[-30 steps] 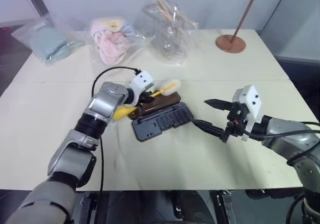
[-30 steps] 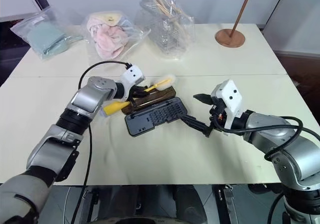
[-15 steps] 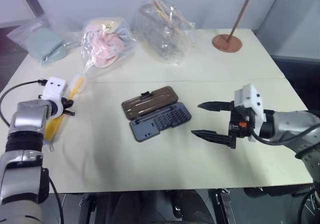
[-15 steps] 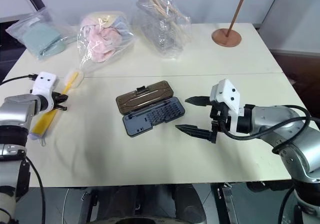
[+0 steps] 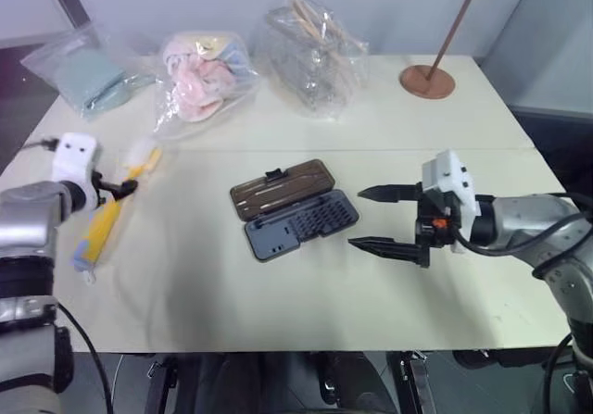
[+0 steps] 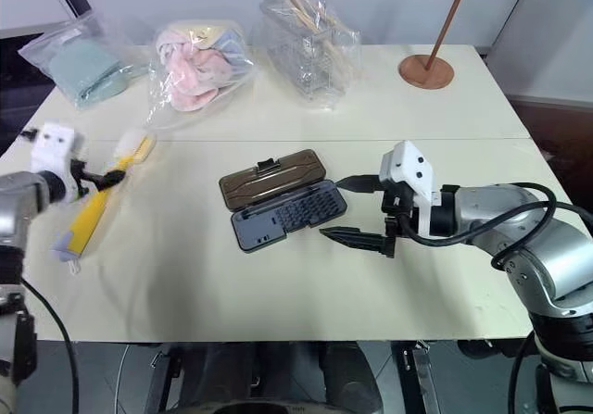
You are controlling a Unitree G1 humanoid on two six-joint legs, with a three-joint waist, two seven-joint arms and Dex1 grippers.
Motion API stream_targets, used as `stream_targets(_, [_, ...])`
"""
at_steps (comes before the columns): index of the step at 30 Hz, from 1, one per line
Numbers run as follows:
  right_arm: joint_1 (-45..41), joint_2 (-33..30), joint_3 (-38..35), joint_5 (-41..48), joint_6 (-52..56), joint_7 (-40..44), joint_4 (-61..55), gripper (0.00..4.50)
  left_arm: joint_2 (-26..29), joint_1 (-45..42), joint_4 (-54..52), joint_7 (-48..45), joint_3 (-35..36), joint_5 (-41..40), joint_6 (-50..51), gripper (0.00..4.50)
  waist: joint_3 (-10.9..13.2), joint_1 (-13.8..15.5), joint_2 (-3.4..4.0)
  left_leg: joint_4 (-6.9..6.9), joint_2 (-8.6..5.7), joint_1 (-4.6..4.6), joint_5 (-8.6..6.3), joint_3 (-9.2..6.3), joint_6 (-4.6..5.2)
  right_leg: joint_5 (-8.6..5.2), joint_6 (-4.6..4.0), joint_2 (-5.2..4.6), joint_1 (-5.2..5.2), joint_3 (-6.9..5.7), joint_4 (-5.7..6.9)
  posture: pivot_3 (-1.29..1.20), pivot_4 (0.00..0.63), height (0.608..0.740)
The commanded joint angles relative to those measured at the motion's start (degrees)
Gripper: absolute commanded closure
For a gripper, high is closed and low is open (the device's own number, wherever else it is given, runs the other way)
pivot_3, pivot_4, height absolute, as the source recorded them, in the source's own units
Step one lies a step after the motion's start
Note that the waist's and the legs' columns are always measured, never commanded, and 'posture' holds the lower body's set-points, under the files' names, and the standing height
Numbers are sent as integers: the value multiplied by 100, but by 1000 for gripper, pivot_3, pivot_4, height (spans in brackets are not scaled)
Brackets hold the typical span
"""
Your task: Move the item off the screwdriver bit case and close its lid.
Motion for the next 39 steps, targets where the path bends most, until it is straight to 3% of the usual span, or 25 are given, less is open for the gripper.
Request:
stream_targets(1, [107, -77, -323, 84, -10, -115, -235, 0, -139, -675, -477, -333, -256, -231, -70, 76, 0, 49, 0, 0, -3, 0, 1, -2, -2, 0, 0, -2, 4, -3, -1, 0, 150, 737])
stream_targets(4, [216, -82, -426, 119, 31, -220, -328, 0, -696, -1244, -145, -635, -1084, 4, -434, 76, -4, 124, 3, 3, -13, 4, 2, 2, -3, 0, 2, -7, 13, -2, -4, 0, 150, 737])
stream_targets(7, [356, -114, -605, 203, 131, -366, -515, 0, -1457, -1828, 895, -669, -2013, 660, -1133, 76, -4, 140, 1, 5, -18, 3, 2, 3, -3, 0, 2, -5, 14, -1, -6, 0, 150, 737])
stream_targets(11, [589, -130, -892, 393, 310, -624, -863, 0, -1898, -2162, 2092, -1033, -2645, 1139, -1991, 76, 1, -6, -6, 3, -14, -3, 1, 4, -2, 0, 3, 5, 3, 7, -8, 0, 150, 737])
stream_targets(16, [934, -113, -1206, 643, 464, -959, -1242, 0, -2121, -2355, 2969, -1742, -2880, 1277, -2875, 76, 2, -57, -5, -6, 2, 0, -2, -1, 5, -4, -5, 26, -8, 8, 3, 0, 150, 737])
stream_targets(24, [1151, -113, -1283, 717, 446, -1327, -1447, 0, -2388, -2661, 4282, -2056, -3190, 1898, -3965, 76, 0, 9, -10, 4, -7, -2, -2, 1, 5, -3, -3, 16, 2, 7, 0, 0, 150, 737])
stream_targets(27, [1134, -136, -1283, 763, 438, -1389, -1480, 0, -2507, -2716, 4592, -2186, -3192, 2003, -4162, 930, 0, 6, -9, 4, -6, 0, -2, 1, 5, -3, -3, 16, 2, 7, 1, 0, 150, 737])
stream_targets(32, [1122, -180, -1283, 811, 421, -1423, -1488, 0, -2623, -2743, 4895, -2416, -3247, 2174, -4378, 3395, -3, 0, -9, 4, -6, 7, -2, 0, 5, -3, -3, 17, 9, 7, 3, 0, 150, 737])
stream_targets(34, [1131, -216, -1290, 825, 415, -1397, -1489, 0, -2503, -2618, 4852, -2949, -3405, 2285, -4600, 4432, -4, -9, -8, 4, -6, 10, -2, 0, 5, -3, -3, 18, 11, 7, 4, 0, 150, 737])
stream_targets(39, [1156, -339, -1323, 870, 414, -1270, -1471, 0, -2189, -2190, 4302, -4241, -3496, 2104, -5143, 4479, -13, -55, 3, -1, -1, 14, -5, 2, 11, -4, -5, 24, 11, 10, 2, 0, 150, 737])
